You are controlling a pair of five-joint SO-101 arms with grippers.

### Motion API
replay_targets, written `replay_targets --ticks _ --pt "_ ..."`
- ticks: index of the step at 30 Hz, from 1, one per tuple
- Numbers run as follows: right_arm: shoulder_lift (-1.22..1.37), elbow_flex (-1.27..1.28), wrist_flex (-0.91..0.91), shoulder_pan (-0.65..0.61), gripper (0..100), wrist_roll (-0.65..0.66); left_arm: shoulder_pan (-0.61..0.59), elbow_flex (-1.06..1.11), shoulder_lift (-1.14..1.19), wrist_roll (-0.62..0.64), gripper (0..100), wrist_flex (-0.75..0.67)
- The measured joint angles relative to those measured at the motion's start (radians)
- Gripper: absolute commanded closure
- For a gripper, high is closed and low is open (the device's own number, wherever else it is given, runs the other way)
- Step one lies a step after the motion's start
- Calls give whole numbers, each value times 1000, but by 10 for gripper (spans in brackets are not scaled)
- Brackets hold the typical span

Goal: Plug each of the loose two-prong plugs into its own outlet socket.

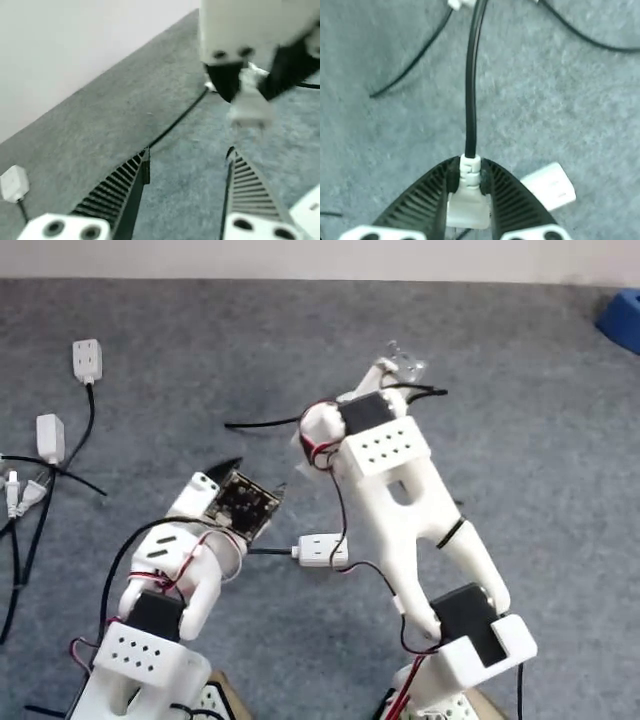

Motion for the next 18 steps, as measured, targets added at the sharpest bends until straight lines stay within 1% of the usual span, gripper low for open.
replay_targets --ticks 7,10,14,18 --pt "0 -2 -8 15 993 -3 114 -31 0 0 752 18" --pt "0 -2 -8 15 993 6 117 -74 0 0 752 32" --pt "0 -2 -8 15 993 9 117 -135 0 0 752 89" --pt "0 -2 -8 15 993 9 117 -146 0 0 747 94"
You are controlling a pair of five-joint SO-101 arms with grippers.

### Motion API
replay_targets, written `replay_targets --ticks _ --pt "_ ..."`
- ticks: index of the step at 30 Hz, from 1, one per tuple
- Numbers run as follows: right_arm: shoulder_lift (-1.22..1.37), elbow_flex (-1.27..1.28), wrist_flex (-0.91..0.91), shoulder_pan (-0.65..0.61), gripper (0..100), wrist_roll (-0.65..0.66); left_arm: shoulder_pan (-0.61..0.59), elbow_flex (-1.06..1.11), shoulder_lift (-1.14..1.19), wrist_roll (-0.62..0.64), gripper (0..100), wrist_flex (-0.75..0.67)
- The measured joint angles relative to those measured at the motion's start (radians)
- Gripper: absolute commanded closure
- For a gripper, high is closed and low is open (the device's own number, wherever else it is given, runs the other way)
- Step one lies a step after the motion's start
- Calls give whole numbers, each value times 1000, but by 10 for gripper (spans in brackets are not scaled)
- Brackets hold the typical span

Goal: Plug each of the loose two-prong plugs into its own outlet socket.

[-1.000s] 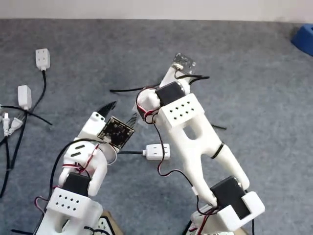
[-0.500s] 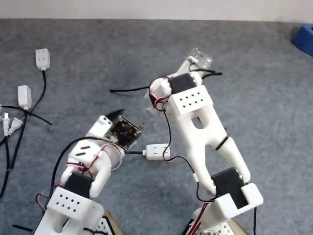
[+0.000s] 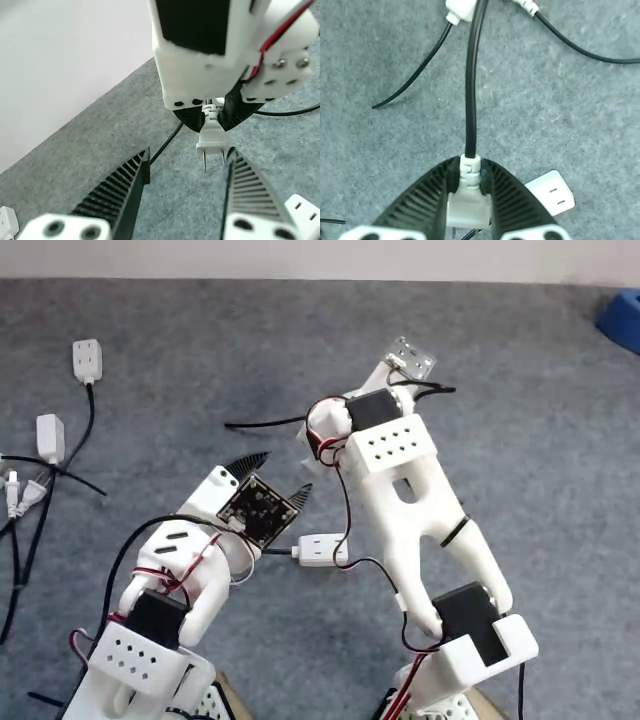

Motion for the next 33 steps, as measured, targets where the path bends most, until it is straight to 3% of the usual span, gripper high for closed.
replay_targets --ticks 5,18,33 --pt "0 0 0 -2 993 6 0 0 0 0 686 0" --pt "0 0 61 -92 993 9 -95 0 0 -48 694 -43" --pt "2 -31 146 -110 993 63 -92 98 0 -43 694 -98"
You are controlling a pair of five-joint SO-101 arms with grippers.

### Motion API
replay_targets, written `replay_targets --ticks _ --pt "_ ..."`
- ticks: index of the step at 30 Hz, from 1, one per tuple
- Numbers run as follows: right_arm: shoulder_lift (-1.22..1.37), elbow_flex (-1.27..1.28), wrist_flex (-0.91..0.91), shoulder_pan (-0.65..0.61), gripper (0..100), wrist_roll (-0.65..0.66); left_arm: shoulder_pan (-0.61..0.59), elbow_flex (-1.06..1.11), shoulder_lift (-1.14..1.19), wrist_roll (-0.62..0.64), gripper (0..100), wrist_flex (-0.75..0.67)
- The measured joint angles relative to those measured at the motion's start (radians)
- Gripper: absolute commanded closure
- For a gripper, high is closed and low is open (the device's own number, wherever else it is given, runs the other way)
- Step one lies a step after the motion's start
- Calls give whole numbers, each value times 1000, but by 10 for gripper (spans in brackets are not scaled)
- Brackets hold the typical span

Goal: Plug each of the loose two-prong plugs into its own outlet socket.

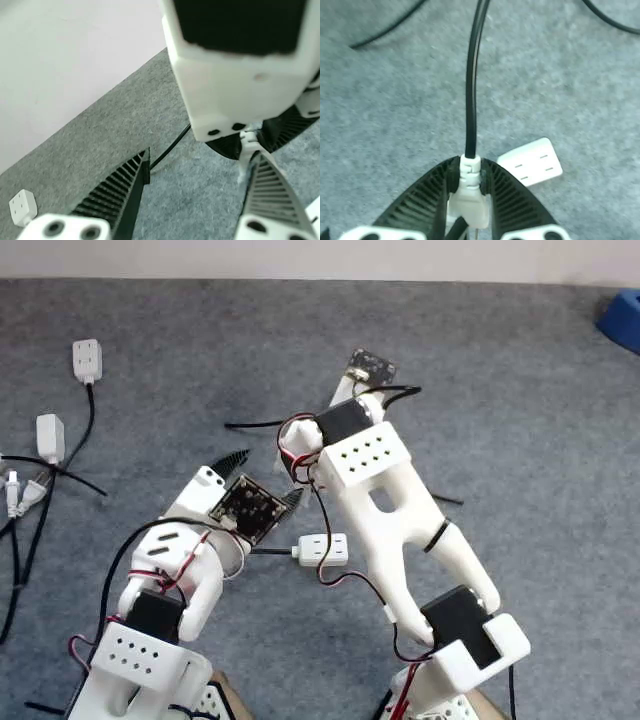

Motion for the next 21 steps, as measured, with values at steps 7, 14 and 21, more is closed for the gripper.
replay_targets --ticks 7,14,21 --pt "0 -218 178 2 993 41 -2 44 -12 -2 694 -43" --pt "0 -288 235 2 993 84 -9 46 -12 -2 694 -48" --pt "0 -279 236 2 993 91 -34 46 -12 -2 694 -46"
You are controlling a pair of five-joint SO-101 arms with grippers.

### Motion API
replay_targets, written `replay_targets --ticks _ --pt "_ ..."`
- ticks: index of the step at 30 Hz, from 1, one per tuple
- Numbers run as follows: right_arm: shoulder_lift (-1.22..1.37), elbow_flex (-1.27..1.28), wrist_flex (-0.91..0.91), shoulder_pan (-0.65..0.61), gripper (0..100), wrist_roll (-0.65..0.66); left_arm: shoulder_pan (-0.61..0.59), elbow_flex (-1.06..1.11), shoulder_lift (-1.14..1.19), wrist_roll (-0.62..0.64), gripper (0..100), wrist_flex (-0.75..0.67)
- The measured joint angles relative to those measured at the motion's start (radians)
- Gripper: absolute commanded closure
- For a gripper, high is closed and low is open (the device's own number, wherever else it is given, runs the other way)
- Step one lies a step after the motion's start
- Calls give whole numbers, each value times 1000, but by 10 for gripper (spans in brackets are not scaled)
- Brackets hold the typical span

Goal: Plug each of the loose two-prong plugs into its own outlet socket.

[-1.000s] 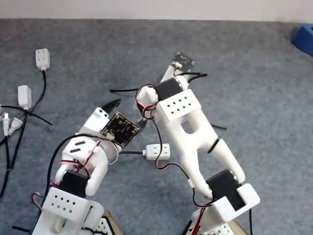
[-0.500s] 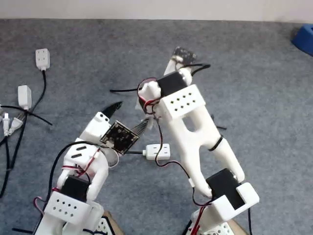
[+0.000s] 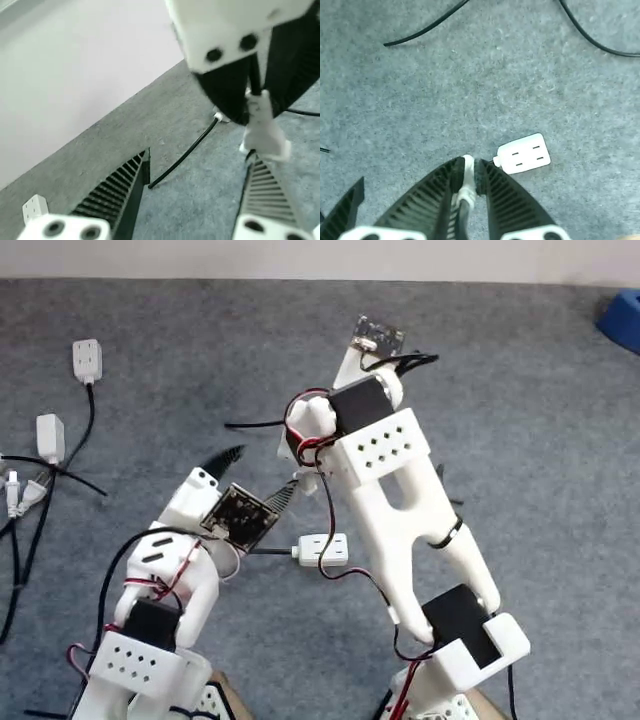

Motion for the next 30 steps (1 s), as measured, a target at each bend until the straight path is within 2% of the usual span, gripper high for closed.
replay_targets --ticks 12,20,30 --pt "0 308 -167 -8 993 6 -117 5 12 -5 694 2" --pt "-2 319 -187 164 993 94 -198 6 12 -5 694 2" --pt "-2 321 -187 236 993 201 -203 6 12 -5 694 2"
